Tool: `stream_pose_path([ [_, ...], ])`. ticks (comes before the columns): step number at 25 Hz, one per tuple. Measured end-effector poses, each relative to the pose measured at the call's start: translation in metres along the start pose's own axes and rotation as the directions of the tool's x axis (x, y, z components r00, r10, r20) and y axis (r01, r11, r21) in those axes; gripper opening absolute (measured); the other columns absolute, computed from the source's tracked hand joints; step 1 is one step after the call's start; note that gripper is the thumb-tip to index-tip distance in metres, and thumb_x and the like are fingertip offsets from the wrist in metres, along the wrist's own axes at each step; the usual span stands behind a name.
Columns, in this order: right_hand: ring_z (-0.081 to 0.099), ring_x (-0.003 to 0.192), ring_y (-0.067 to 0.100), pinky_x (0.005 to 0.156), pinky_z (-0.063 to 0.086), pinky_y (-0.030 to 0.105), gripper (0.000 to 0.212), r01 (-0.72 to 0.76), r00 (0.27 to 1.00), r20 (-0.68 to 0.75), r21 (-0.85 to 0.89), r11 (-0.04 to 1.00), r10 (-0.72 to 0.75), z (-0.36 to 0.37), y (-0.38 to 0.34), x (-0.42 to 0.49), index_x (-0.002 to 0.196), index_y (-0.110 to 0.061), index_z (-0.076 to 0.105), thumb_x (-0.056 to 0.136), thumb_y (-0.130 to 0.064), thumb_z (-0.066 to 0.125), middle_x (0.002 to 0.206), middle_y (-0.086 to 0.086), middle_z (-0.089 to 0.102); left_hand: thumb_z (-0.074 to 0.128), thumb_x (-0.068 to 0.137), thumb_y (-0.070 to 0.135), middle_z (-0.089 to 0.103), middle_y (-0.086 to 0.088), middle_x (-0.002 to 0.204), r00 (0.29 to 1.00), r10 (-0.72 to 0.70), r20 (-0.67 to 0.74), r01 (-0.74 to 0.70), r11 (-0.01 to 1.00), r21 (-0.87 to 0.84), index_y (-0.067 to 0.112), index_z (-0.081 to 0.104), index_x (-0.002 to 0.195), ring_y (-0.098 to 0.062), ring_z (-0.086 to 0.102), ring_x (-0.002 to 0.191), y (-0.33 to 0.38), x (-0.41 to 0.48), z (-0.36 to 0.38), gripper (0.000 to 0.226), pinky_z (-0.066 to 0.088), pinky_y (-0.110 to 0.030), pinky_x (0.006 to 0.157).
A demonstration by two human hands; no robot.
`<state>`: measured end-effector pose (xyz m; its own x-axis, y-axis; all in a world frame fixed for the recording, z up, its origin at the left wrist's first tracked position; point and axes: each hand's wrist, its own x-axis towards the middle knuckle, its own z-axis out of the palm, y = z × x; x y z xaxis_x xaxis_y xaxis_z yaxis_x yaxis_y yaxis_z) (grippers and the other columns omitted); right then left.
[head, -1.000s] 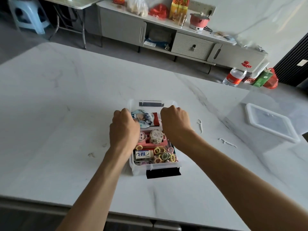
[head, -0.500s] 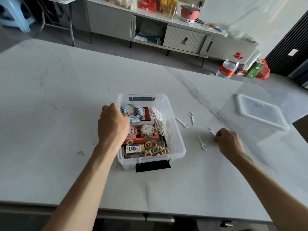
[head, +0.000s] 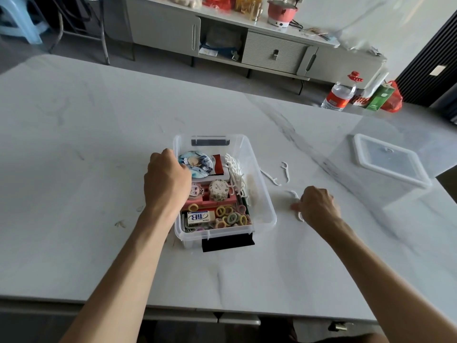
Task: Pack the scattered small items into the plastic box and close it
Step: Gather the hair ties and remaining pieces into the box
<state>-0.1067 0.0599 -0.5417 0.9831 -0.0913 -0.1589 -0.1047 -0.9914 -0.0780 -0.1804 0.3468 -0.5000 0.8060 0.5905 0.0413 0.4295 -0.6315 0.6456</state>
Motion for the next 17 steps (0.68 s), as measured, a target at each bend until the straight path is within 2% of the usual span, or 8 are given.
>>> stream_pose_path([
  [3, 0.062, 0.087, 0.039, 0.063, 0.044, 0.032, 0.016, 0.034, 0.999, -0.023, -0.060, 0.998, -0.035, 0.000, -0.008, -0.003, 0.081, -0.007, 0.059, 0.087, -0.020, 0.065, 0.091, 0.016, 0.065, 0.045, 0.093, 0.006, 0.055, -0.024, 0.104, 1.000, 0.000, -0.002, 0.000, 1.000, 0.002, -0.005, 0.053, 0.103, -0.027, 0.041, 0.080, 0.000, 0.001, 0.000, 0.017, 0.032, -0.035, 0.068],
  [9, 0.061, 0.089, 0.036, 0.062, 0.038, 0.031, 0.019, 0.211, 0.977, 0.019, -0.247, 0.946, -0.213, 0.006, -0.014, -0.017, 0.070, -0.010, 0.047, 0.083, 0.003, 0.046, 0.087, 0.014, 0.061, 0.045, 0.093, 0.006, 0.056, -0.025, 0.105, 1.000, -0.001, 0.003, 0.001, 1.000, -0.002, -0.006, 0.053, 0.104, -0.027, 0.041, 0.080, 0.001, 0.001, 0.000, 0.018, 0.031, -0.035, 0.067],
  [12, 0.062, 0.084, 0.037, 0.060, 0.038, 0.031, 0.025, 0.287, 0.958, 0.019, -0.143, 0.947, -0.287, 0.004, -0.022, -0.007, 0.063, -0.010, 0.038, 0.083, 0.003, 0.046, 0.074, 0.012, 0.053, 0.045, 0.093, 0.006, 0.055, -0.025, 0.105, 1.000, -0.003, 0.008, 0.003, 1.000, -0.010, -0.006, 0.053, 0.103, -0.028, 0.041, 0.081, 0.001, 0.001, -0.001, 0.017, 0.032, -0.036, 0.068],
  [15, 0.063, 0.083, 0.038, 0.066, 0.049, 0.037, 0.017, 0.371, 0.920, -0.138, 0.003, 0.929, -0.367, -0.005, -0.042, 0.028, 0.078, -0.003, 0.059, 0.091, -0.012, 0.052, 0.087, 0.017, 0.063, 0.045, 0.093, 0.006, 0.055, -0.025, 0.105, 1.000, 0.001, 0.009, -0.001, 1.000, -0.010, -0.006, 0.052, 0.102, -0.028, 0.041, 0.081, 0.001, 0.001, -0.001, 0.017, 0.031, -0.036, 0.068],
  [17, 0.062, 0.083, 0.038, 0.068, 0.052, 0.039, 0.021, 0.391, 0.909, -0.163, 0.005, 0.921, -0.385, -0.005, -0.058, 0.046, 0.084, -0.001, 0.065, 0.091, -0.017, 0.053, 0.089, 0.017, 0.064, 0.046, 0.093, 0.006, 0.055, -0.025, 0.104, 1.000, 0.004, 0.010, -0.004, 1.000, -0.010, -0.007, 0.052, 0.102, -0.028, 0.040, 0.080, -0.001, 0.002, -0.001, 0.017, 0.030, -0.036, 0.068],
])
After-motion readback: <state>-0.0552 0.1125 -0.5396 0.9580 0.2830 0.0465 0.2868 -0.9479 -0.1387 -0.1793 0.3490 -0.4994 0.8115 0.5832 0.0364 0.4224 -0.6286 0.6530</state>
